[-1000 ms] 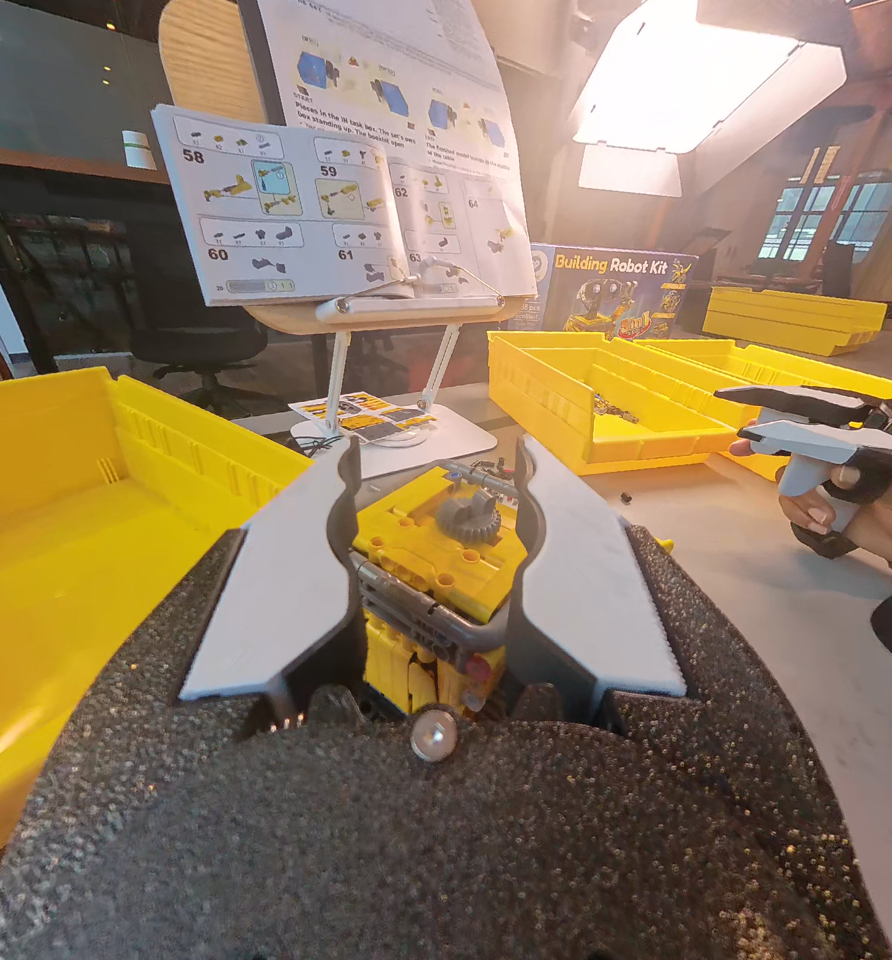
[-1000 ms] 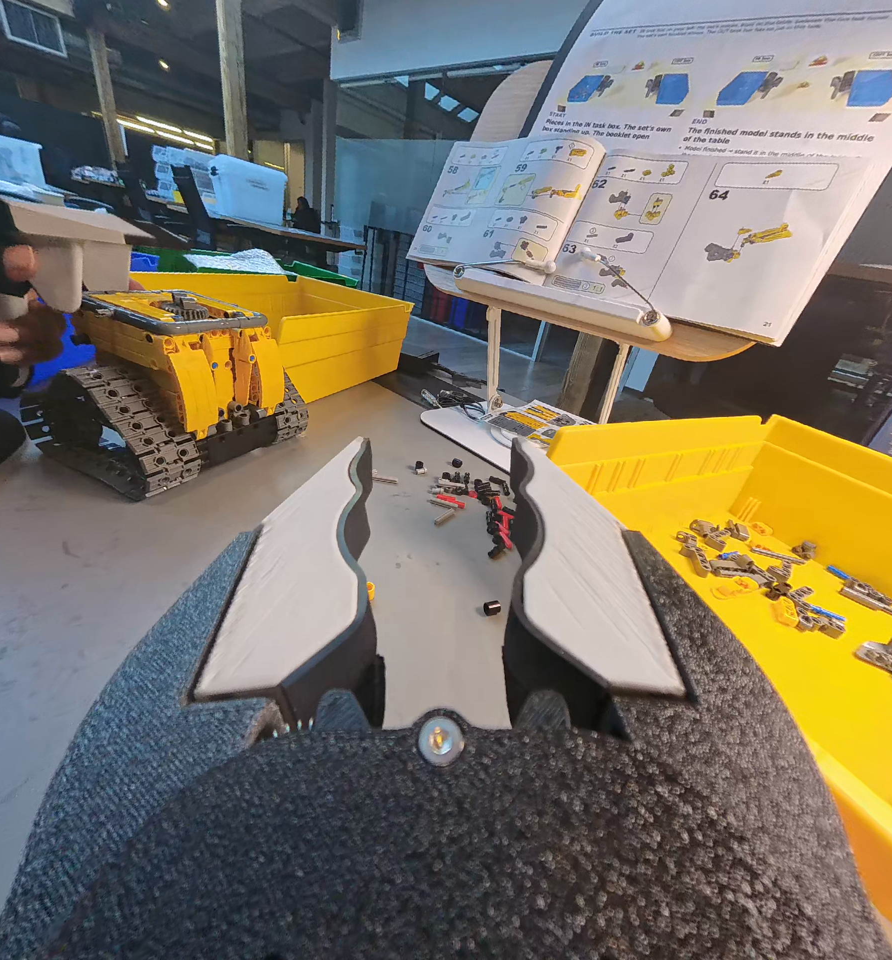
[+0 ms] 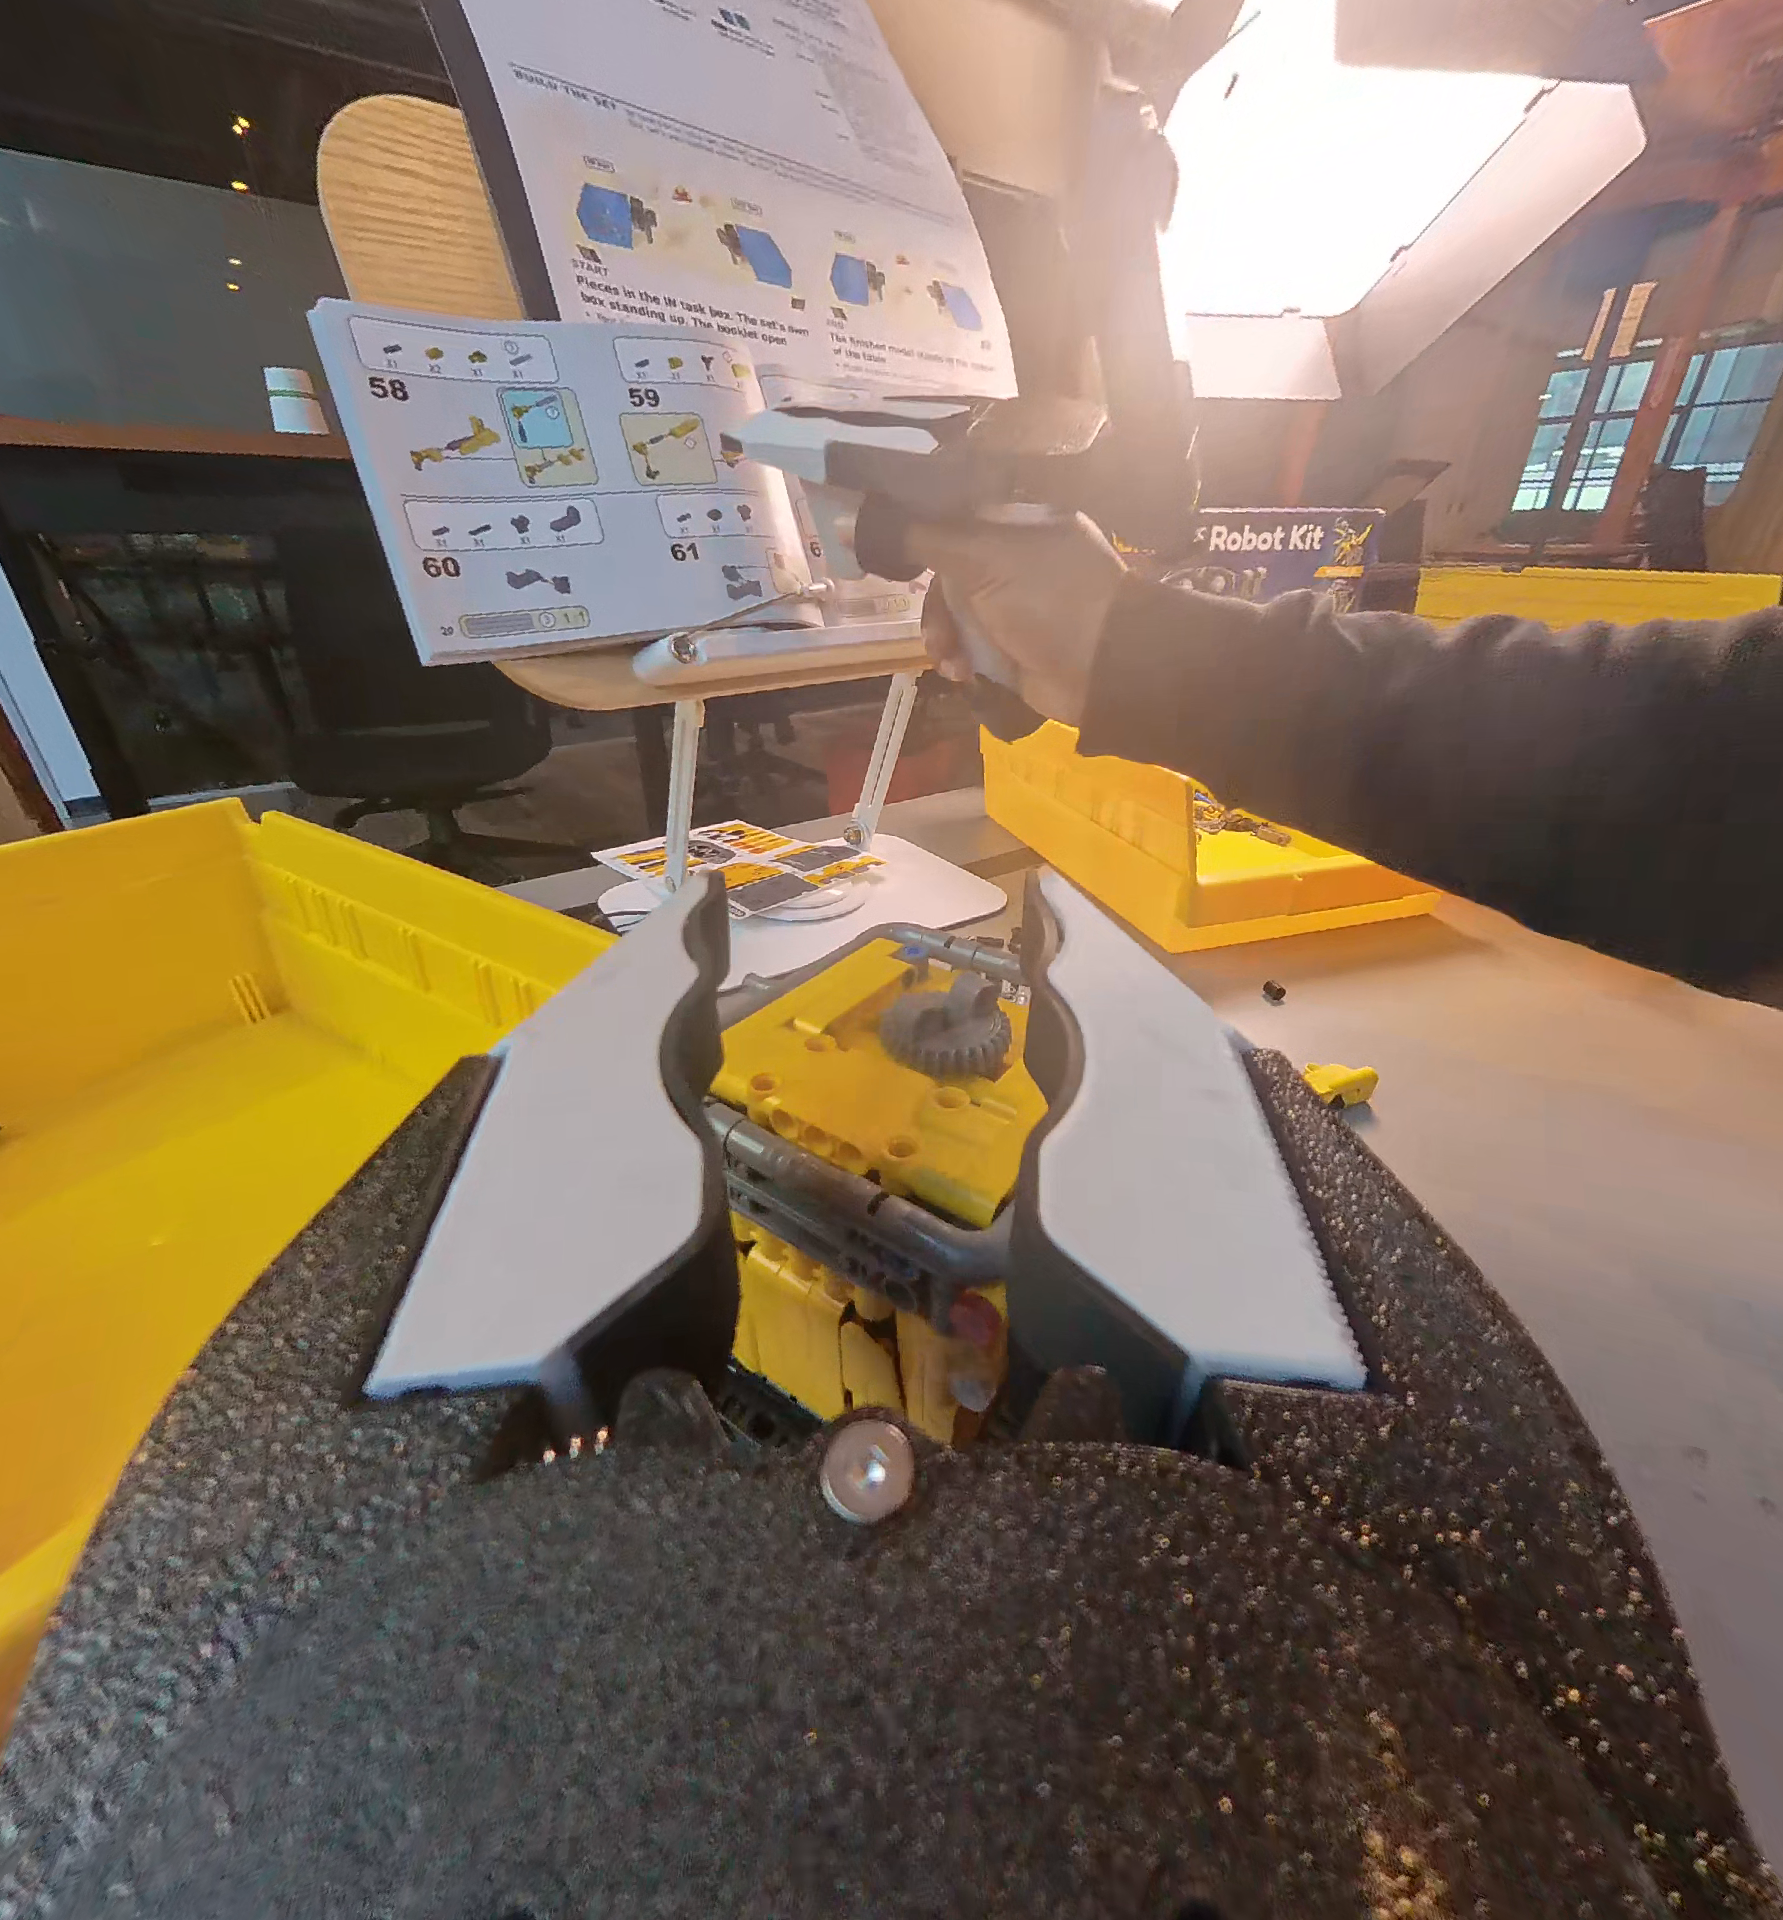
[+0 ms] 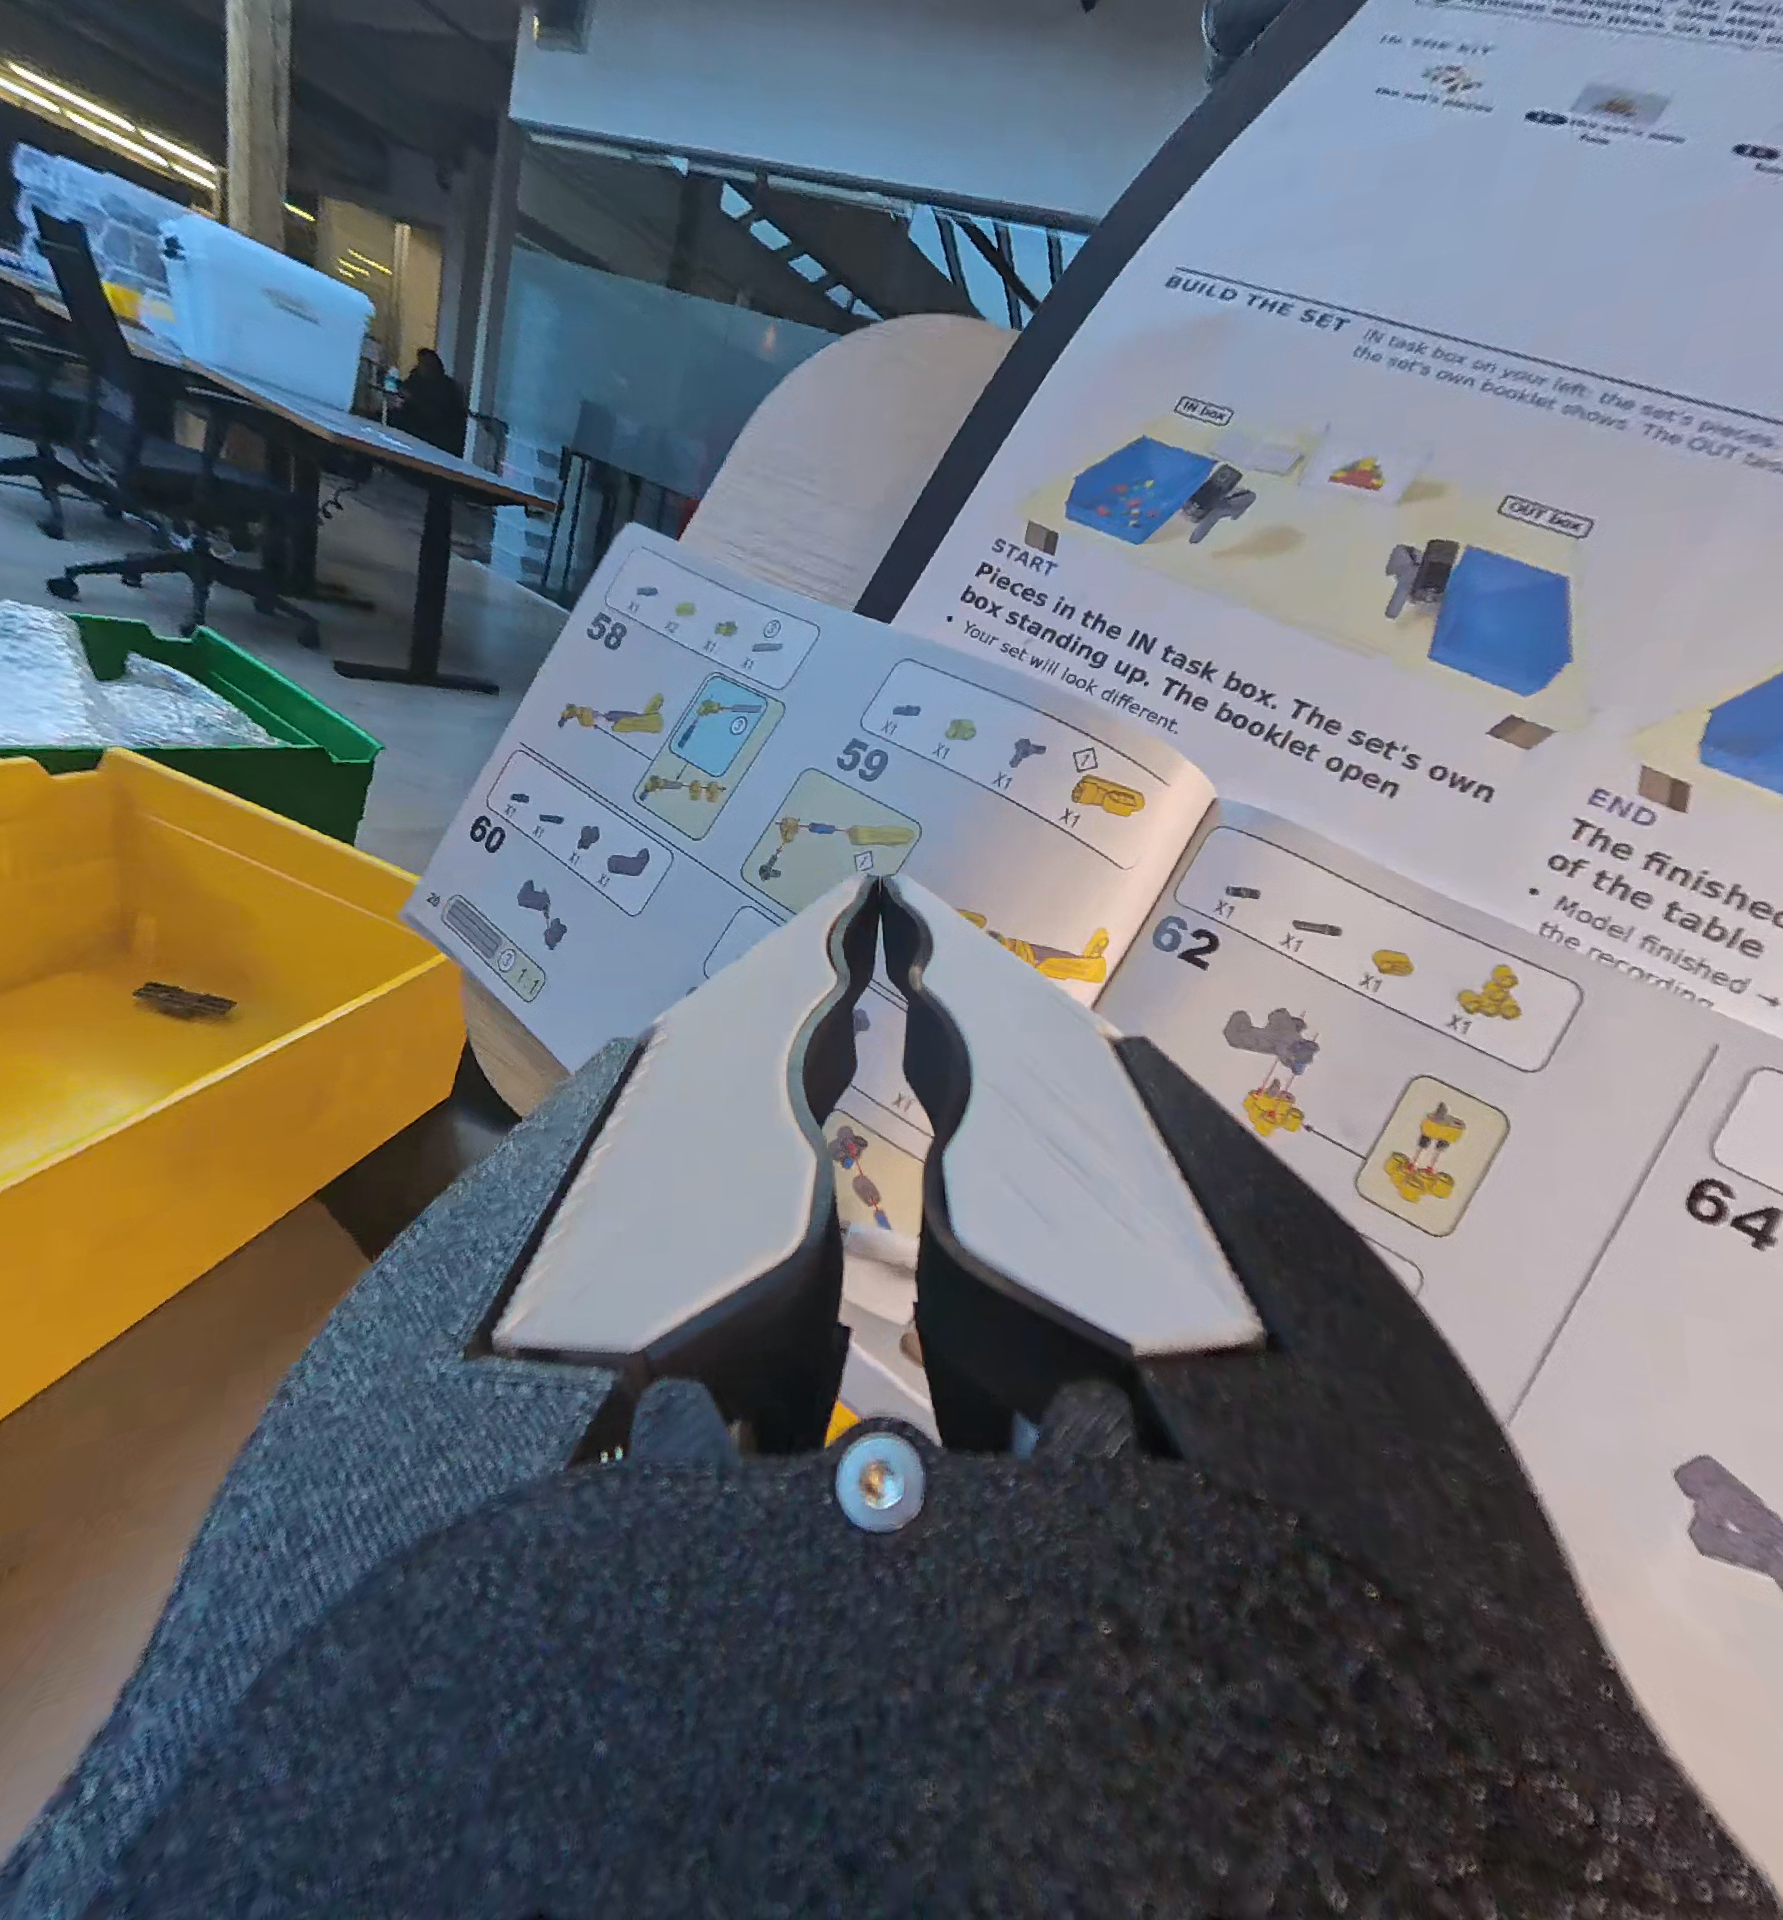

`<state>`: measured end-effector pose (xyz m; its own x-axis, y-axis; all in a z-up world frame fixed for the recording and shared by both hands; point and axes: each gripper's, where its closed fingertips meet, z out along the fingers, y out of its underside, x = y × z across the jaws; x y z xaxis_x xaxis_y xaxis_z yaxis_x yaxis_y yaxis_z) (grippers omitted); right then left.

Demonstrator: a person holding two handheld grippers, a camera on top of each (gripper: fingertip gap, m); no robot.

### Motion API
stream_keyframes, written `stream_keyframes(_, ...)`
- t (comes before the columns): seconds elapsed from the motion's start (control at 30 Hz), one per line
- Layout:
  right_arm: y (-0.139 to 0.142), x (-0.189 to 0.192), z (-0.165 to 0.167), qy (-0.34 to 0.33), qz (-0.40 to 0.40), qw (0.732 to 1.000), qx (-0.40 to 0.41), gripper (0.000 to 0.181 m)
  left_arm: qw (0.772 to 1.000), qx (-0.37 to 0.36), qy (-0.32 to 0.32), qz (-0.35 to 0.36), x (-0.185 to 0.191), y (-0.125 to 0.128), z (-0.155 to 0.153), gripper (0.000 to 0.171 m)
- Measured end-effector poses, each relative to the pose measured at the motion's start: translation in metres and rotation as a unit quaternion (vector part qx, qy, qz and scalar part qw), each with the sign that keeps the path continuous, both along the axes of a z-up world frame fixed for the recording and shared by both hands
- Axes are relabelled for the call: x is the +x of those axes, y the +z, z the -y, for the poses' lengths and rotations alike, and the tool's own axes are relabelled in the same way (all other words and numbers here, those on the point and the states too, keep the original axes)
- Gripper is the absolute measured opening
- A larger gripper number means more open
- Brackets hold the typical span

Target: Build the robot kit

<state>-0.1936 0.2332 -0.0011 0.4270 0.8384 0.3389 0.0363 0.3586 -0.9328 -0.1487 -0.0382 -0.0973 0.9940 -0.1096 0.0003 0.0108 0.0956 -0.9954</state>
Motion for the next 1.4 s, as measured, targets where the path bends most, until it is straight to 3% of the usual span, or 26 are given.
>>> stream_keyframes(1.4, 0.019, -0.016, -0.009, -0.015, 0.032, 0.999, 0.027, 0.003, 1.000, -0.016, -0.013, 0.014, 0.002, -0.006, -0.003, 0.057)
